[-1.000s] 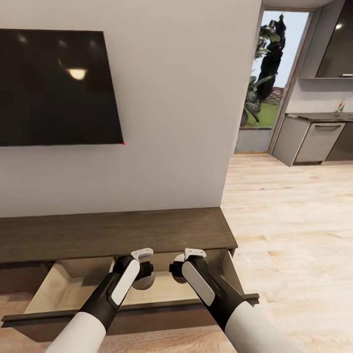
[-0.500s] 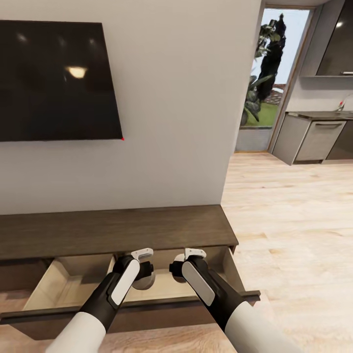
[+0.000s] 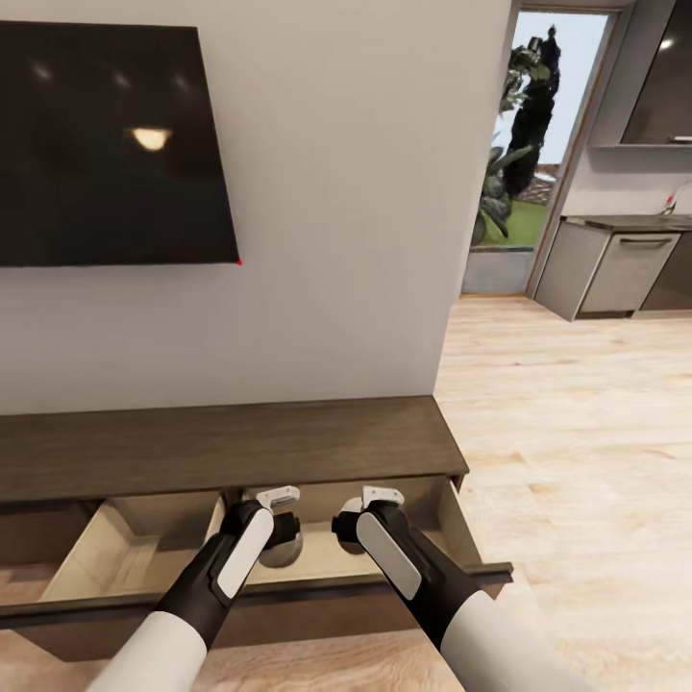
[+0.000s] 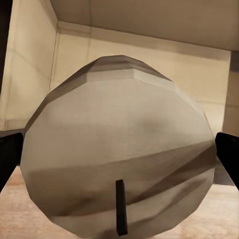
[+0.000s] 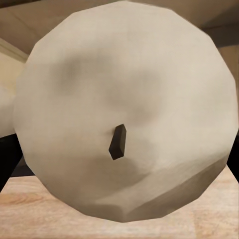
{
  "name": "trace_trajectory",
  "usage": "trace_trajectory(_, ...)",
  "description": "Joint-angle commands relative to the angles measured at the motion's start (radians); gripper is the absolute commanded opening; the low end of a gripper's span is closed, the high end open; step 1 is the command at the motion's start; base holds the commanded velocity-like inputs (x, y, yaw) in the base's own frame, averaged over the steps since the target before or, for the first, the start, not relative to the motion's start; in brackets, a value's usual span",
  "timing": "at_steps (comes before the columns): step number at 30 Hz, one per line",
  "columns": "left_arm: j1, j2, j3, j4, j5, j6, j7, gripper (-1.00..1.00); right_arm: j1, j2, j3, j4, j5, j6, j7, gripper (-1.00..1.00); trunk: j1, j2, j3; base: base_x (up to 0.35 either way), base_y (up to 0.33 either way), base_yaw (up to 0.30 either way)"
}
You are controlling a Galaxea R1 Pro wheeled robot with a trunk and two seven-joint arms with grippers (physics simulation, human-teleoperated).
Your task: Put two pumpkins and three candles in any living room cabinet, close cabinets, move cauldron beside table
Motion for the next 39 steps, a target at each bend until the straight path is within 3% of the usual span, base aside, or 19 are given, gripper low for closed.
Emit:
trace_trajectory(1, -0.001, 0.0, -0.002, -0.001, 0.01, 0.0, 0.01, -1.0, -0.001, 0.0, 0.002, -0.001, -0.007, 0.001, -0.008, -1.0, 0.004, -0.008, -0.004, 0.0, 0.0, 0.0)
trace_trajectory(12, -0.001, 0.0, -0.001, -0.002, 0.011, 0.0, 0.01, -1.0, -0.001, 0.0, 0.002, -0.001, -0.007, 0.001, -0.008, -1.0, 0.046, -0.085, -0.039, 0.0, 0.0, 0.0)
trace_trajectory(39, -0.001, 0.001, -0.001, -0.002, 0.01, 0.002, 0.013, -1.0, -0.001, 0.0, 0.002, -0.001, -0.007, 0.001, -0.008, -1.0, 0.046, -0.085, -0.039, 0.053, 0.025, 0.0)
